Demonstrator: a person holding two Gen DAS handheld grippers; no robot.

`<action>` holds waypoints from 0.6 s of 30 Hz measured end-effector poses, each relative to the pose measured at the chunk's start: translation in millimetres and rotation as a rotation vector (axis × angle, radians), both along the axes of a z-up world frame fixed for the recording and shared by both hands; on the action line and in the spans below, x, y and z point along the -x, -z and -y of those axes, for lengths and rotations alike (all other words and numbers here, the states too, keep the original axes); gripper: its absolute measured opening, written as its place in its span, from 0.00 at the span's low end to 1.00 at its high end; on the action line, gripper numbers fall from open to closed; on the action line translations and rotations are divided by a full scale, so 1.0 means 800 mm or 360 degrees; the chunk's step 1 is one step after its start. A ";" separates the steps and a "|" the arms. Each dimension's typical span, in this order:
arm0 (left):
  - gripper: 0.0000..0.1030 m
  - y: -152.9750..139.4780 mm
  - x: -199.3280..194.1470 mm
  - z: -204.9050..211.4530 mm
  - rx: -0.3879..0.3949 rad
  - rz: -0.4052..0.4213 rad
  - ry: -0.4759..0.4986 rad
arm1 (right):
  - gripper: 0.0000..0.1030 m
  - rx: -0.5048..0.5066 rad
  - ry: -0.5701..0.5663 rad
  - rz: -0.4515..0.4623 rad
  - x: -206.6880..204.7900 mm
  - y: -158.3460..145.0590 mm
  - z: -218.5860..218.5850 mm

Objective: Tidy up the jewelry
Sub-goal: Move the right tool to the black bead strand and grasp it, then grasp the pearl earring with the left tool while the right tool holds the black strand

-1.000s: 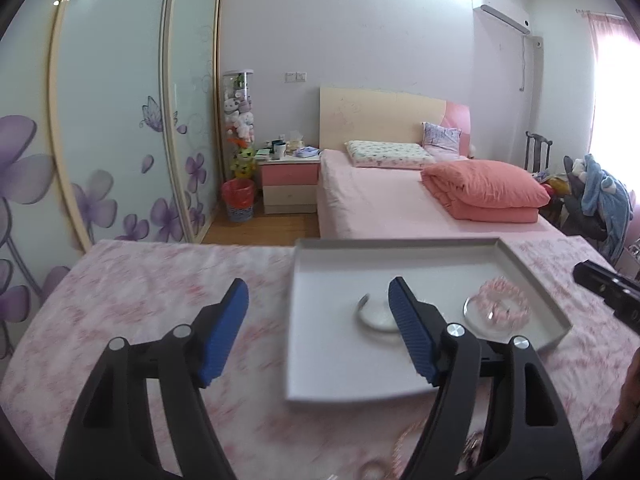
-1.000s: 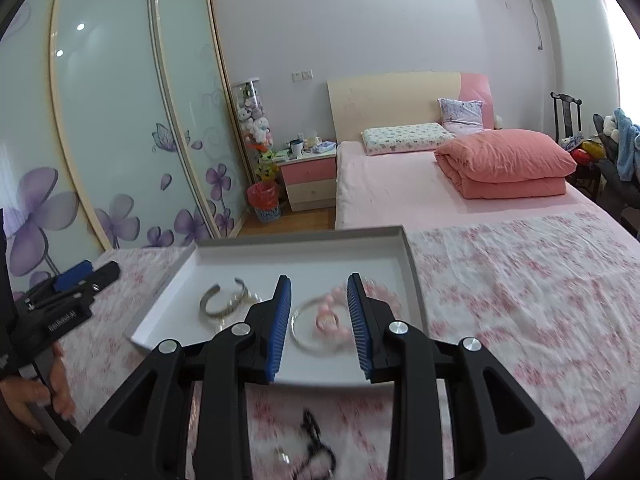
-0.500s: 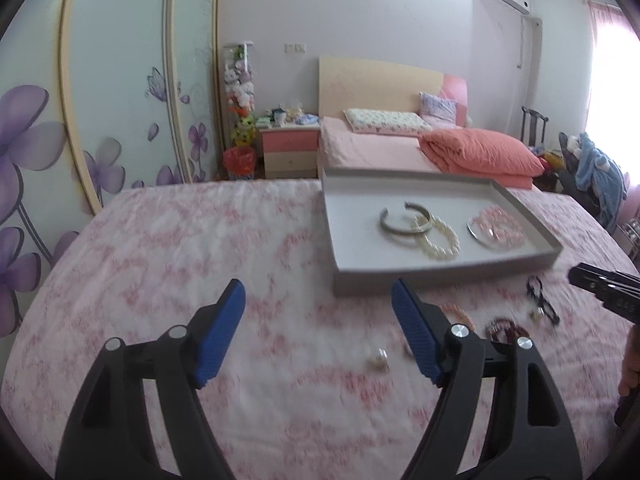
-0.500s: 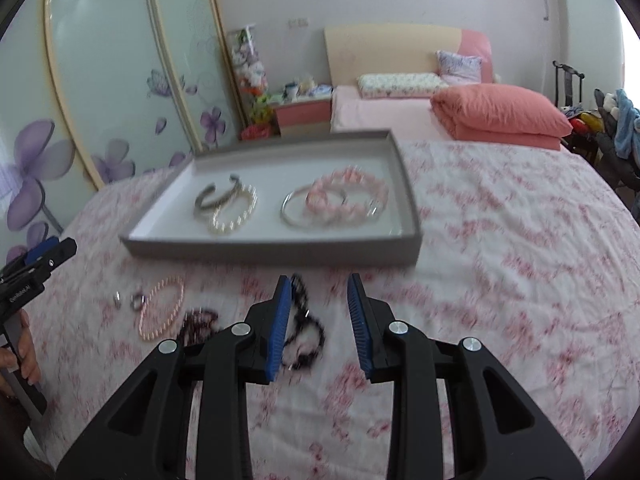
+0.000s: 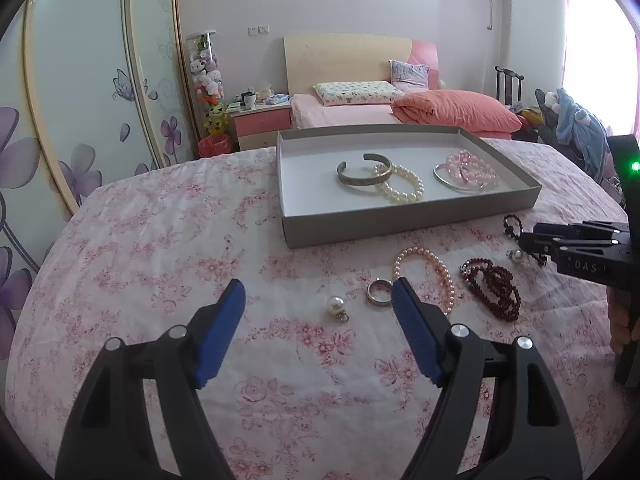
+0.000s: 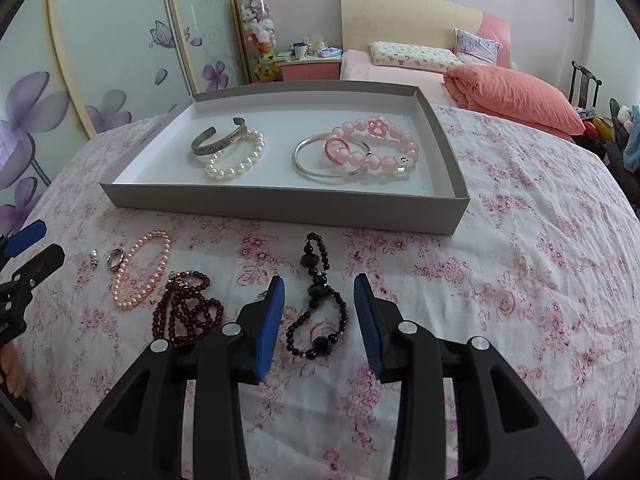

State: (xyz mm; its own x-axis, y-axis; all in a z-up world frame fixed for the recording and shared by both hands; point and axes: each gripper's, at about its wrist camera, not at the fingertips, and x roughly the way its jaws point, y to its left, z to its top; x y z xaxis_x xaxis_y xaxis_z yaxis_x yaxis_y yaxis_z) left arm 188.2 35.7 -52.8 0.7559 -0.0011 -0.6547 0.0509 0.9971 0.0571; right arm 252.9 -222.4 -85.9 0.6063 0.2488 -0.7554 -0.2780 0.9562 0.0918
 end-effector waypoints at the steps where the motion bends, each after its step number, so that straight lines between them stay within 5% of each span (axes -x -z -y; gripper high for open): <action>1: 0.72 0.000 -0.002 0.001 -0.0001 -0.0006 0.0000 | 0.36 0.0003 -0.0003 -0.0006 -0.001 0.001 0.000; 5: 0.72 0.006 -0.004 0.003 -0.0002 -0.0027 0.0000 | 0.36 0.0038 -0.0024 -0.0028 -0.006 0.007 -0.004; 10: 0.72 0.010 -0.005 0.004 -0.0004 -0.0042 0.0004 | 0.12 0.0042 -0.0001 -0.0026 -0.010 0.006 -0.001; 18: 0.72 0.012 -0.006 0.007 -0.0014 -0.0069 0.0014 | 0.11 0.0114 0.0135 -0.0010 -0.004 0.005 0.018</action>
